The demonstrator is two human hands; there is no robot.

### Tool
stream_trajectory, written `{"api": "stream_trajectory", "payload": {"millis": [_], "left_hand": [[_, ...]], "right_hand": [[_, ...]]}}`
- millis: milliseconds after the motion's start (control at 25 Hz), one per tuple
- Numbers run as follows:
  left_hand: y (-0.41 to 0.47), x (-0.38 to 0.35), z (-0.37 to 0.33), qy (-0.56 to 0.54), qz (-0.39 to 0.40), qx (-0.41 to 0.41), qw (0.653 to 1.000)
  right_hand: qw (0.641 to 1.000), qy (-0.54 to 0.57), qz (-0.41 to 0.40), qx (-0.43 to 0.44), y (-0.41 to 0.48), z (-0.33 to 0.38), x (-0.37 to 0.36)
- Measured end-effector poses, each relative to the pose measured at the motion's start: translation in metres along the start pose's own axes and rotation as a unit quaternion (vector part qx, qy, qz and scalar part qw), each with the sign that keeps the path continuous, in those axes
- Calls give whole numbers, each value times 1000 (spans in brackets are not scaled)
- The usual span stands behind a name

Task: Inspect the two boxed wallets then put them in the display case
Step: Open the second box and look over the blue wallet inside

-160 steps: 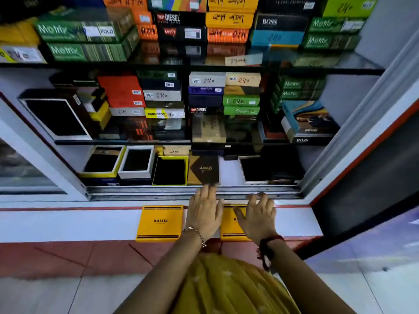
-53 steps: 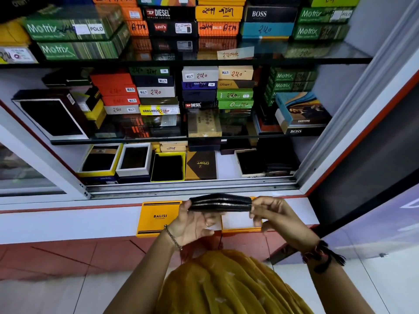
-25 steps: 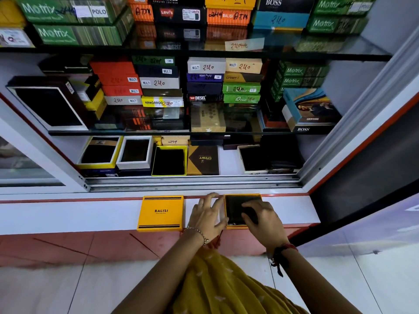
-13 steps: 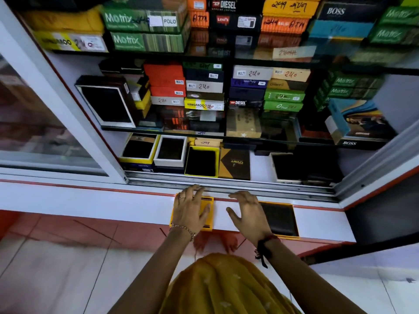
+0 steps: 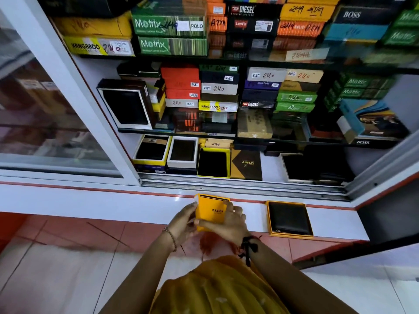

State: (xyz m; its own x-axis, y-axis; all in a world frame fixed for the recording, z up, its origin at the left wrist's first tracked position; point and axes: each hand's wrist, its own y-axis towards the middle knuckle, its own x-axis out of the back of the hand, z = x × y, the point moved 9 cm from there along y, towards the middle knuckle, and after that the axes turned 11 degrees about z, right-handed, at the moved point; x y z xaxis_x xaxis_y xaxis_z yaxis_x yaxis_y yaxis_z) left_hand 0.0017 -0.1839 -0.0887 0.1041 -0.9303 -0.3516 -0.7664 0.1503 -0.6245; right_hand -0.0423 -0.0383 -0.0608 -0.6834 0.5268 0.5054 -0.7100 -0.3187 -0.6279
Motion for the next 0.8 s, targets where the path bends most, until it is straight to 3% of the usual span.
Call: {"api": "stream_trajectory", "payload": {"millis": [200, 280, 360, 400, 480, 560, 600, 680, 800], "left_hand": [[14, -31, 29, -99, 95, 36, 990], [17, -35, 32, -134, 108, 31, 985], [19, -29, 32, -158, 99, 17, 982], [19, -23, 31, -165, 91, 8, 982], [19, -5, 26, -168, 52, -11, 984], [17, 11, 24, -145, -16, -14, 989], [15, 16, 23, -108, -56, -18, 992], [11, 24, 13, 14, -152, -48, 987], [3, 23, -13, 178, -233, -124, 948]], "right_hand": [[997, 79, 17, 15, -2, 0, -2], [995, 98, 12, 27, -6, -1, 1], [980, 187, 11, 61, -13, -4, 7], [962, 260, 11, 76, -16, -9, 11], [889, 452, -6, 77, -18, -29, 19], [827, 555, -62, 63, -20, -53, 25], [831, 543, -106, 49, -20, -65, 27], [873, 452, -180, 17, -21, -79, 29], [919, 334, -207, 24, -18, -79, 30]]}}
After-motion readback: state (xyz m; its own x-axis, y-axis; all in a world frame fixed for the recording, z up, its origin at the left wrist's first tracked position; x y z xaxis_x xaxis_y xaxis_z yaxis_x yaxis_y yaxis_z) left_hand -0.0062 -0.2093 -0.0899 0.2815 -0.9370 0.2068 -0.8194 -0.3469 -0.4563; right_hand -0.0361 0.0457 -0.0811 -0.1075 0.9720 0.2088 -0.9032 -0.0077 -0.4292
